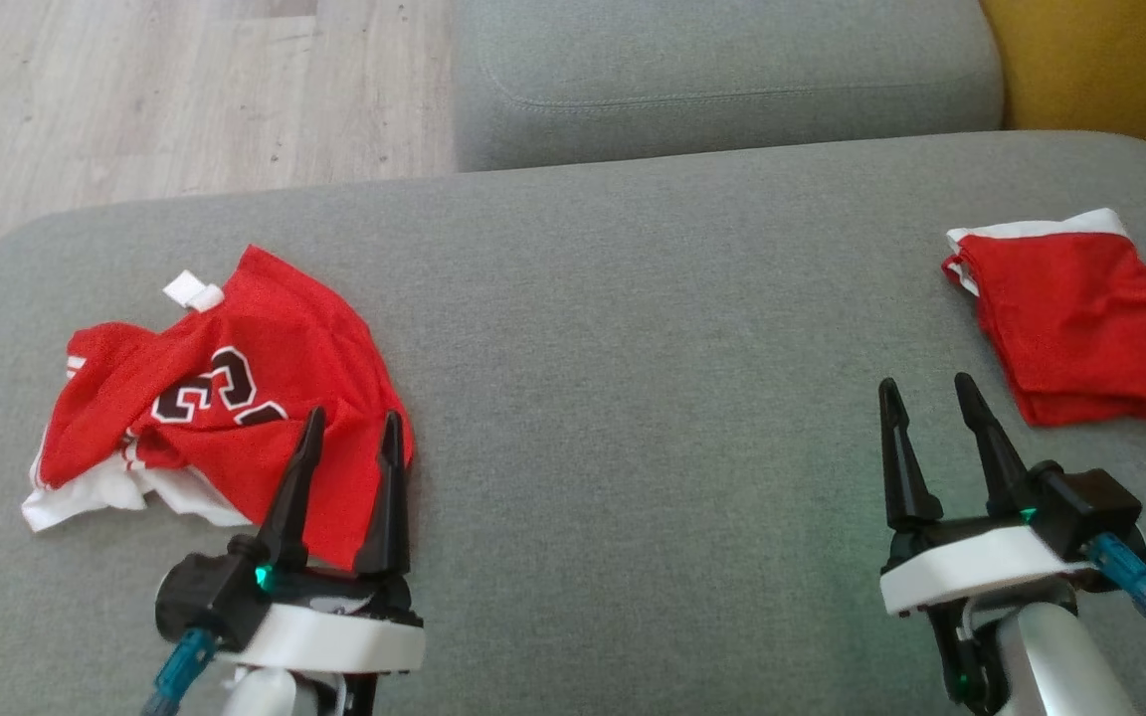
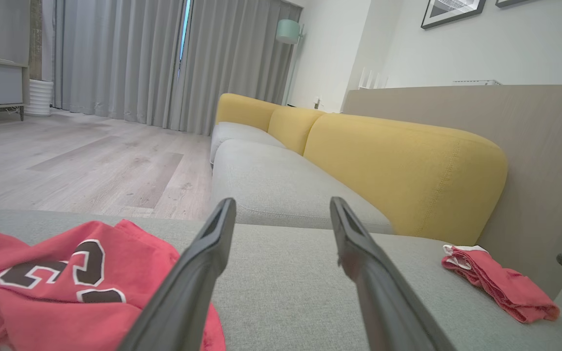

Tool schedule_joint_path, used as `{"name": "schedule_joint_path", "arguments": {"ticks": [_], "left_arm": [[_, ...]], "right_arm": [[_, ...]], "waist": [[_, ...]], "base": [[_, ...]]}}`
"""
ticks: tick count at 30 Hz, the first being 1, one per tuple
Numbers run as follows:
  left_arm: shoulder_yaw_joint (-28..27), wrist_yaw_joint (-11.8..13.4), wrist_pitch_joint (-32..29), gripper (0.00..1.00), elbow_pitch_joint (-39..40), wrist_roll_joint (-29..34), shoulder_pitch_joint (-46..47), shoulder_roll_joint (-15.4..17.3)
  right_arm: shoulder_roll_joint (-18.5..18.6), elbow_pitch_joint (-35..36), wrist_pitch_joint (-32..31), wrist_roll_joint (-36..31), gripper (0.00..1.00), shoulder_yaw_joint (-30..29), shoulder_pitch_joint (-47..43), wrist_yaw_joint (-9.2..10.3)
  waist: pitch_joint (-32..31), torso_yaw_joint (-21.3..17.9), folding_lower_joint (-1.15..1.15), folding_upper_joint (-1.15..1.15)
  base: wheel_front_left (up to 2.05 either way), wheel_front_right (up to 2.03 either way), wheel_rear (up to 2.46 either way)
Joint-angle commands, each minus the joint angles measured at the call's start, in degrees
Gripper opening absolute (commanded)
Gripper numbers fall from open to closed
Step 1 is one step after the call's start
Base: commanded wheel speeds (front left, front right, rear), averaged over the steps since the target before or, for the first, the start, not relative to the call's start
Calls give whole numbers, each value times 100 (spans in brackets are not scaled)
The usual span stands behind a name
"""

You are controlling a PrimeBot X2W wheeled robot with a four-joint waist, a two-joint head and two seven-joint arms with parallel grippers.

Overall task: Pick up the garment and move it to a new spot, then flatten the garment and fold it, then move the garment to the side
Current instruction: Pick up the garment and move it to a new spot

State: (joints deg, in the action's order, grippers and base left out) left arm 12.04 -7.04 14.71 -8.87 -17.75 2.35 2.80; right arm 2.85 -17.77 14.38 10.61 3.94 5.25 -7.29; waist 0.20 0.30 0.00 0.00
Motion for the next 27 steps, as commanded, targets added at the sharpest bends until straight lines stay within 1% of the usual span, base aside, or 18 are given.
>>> {"name": "schedule_joint_path", "arguments": {"ticks": [1,9,14,19,27], "left_arm": [[-190,33,29,100,175,-16,189,8],[-259,43,29,100,174,15,158,8],[-321,52,29,100,160,63,127,8],[-375,72,29,100,129,125,73,8],[-549,119,29,100,78,201,-32,8]], "right_arm": [[3,194,62,27,100,141,185,-20],[3,206,62,55,100,217,155,-20],[3,187,62,86,100,309,122,-20],[3,168,62,142,100,410,64,-20],[3,118,62,265,100,772,-48,-20]], "waist": [[-6,25,0,0],[-44,189,0,0],[-96,369,0,0],[-140,651,0,0],[-192,1121,0,0]], "base": [[0,0,0],[0,0,0],[0,0,0],[0,0,0],[0,0,0]]}}
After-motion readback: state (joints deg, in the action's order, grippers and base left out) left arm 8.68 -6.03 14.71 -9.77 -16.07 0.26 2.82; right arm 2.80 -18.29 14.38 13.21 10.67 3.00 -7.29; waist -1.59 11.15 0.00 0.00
